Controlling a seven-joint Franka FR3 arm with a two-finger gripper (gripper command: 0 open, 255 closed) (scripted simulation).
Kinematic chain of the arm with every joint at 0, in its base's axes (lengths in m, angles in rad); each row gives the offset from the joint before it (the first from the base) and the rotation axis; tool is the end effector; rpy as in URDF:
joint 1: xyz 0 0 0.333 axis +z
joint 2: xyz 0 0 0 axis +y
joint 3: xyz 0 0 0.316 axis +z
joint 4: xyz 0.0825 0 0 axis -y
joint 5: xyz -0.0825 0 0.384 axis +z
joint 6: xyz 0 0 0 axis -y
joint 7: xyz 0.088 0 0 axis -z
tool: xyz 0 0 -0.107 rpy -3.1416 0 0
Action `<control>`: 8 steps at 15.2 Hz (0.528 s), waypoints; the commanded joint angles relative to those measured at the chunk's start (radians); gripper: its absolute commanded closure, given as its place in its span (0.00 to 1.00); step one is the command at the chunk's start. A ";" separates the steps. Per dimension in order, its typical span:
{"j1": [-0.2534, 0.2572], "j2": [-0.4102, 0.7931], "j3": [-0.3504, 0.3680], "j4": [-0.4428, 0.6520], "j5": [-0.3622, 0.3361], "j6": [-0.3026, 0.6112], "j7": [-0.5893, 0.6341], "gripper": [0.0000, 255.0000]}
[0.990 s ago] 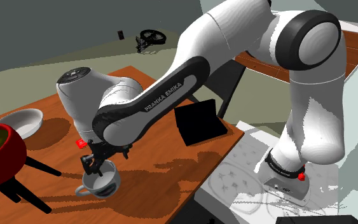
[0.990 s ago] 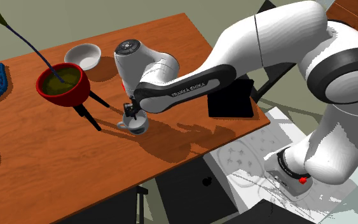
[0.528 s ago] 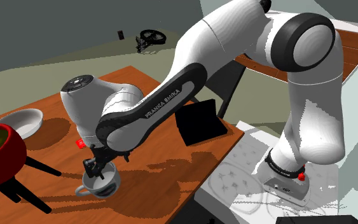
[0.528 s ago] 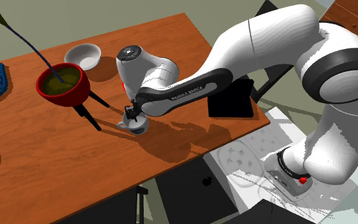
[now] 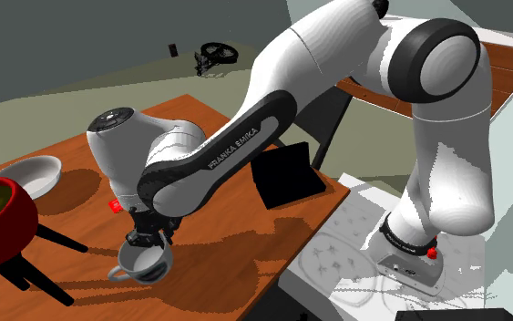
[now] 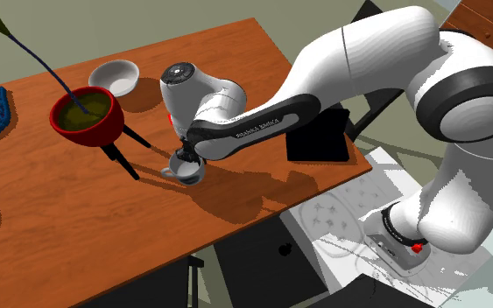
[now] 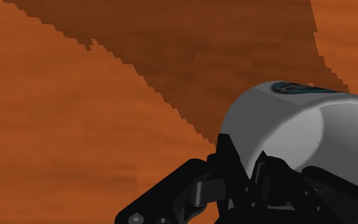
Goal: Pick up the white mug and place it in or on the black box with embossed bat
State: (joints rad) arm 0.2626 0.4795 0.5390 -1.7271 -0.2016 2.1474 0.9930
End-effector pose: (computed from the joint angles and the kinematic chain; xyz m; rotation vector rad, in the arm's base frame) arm 0.4894 0.4424 0.3395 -3.0786 0.2060 0.0689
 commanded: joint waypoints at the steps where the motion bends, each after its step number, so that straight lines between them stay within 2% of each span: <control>1: 0.000 0.000 0.000 0.000 0.000 0.000 0.000 1.00; 8: -0.003 -0.013 0.005 0.010 0.008 -0.021 -0.004 1.00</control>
State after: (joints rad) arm 0.2599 0.4692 0.5425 -1.7242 -0.1959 2.1350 0.9906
